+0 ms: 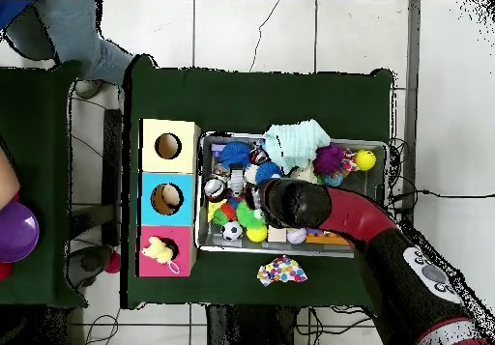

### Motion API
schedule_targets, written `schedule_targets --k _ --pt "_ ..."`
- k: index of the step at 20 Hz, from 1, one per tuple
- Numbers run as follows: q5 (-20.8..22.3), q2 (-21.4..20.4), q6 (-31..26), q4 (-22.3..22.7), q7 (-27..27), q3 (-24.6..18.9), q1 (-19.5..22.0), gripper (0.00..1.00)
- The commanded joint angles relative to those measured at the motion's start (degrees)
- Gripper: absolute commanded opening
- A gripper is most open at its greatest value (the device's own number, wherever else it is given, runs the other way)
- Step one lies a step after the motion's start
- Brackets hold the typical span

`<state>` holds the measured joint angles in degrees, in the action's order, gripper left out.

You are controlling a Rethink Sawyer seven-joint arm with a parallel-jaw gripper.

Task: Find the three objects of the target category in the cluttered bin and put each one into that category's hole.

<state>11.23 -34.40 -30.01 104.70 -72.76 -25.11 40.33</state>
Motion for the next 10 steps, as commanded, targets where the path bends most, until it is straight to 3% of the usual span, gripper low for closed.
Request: schedule_targets --k 1,6,10 --pt "0.12 0.47 0.32 -3.69 -8.2 3.29 -0.35 1.0" --pt "3.53 -0.3 -3.61 -6.32 -3.36 4.98 -0.45 1.0" --pt "9.22 -0.56 -8.04 -9.77 2.89 6.92 -1.48 1.0"
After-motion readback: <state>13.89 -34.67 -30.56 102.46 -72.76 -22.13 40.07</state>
